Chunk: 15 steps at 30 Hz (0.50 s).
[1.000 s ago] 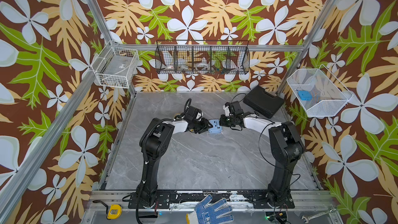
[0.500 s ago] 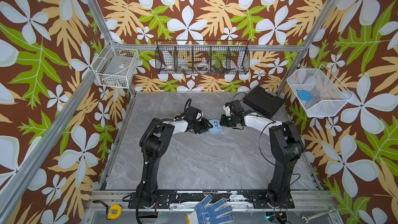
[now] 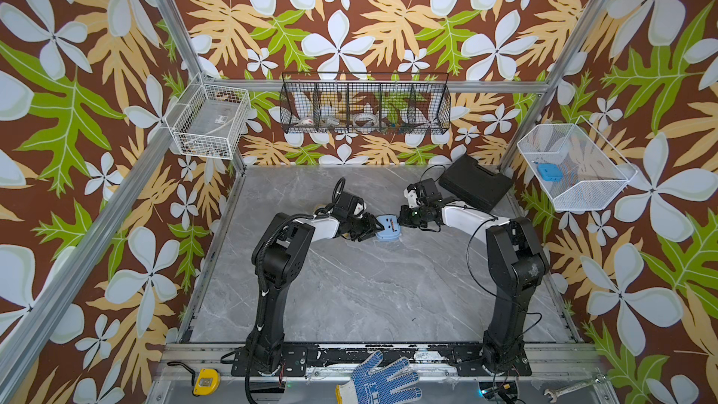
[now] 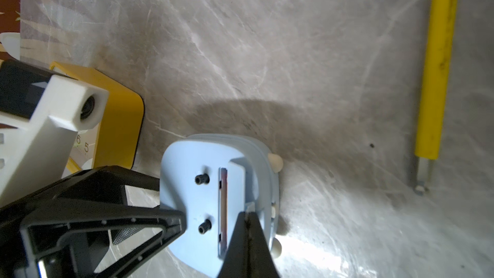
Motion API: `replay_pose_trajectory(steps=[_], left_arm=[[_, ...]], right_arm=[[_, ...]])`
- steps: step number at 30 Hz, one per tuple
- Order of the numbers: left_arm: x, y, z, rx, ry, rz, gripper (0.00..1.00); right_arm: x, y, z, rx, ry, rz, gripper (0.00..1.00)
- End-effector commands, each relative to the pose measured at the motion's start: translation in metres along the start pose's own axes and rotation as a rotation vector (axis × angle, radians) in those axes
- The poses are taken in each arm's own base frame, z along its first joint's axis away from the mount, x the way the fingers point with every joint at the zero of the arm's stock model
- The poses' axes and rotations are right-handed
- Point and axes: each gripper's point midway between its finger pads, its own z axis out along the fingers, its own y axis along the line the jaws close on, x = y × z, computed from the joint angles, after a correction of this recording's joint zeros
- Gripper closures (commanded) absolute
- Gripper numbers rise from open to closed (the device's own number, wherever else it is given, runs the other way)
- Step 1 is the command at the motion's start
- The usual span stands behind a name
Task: Insert the battery into the alarm
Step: Install the battery in the alarm.
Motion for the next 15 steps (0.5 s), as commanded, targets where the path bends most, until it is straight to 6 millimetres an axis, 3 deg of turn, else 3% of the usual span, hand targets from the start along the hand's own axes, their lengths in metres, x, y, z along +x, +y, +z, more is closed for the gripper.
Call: replay_pose_trajectory(steps=[1, 15], left_arm=[[0.0000, -0.0008, 0.0009, 0.009, 0.000, -0.002, 0.50], [-0.0003, -0.0007, 0.0011, 0.010, 0.000, -0.002, 0.50]], right_arm=[[0.0044, -0.0028, -0.0015, 0.013, 0.023, -0.008, 1.00], [0.0084, 0.0025, 0.0050, -0.010, 0.045, -0.004, 1.00]])
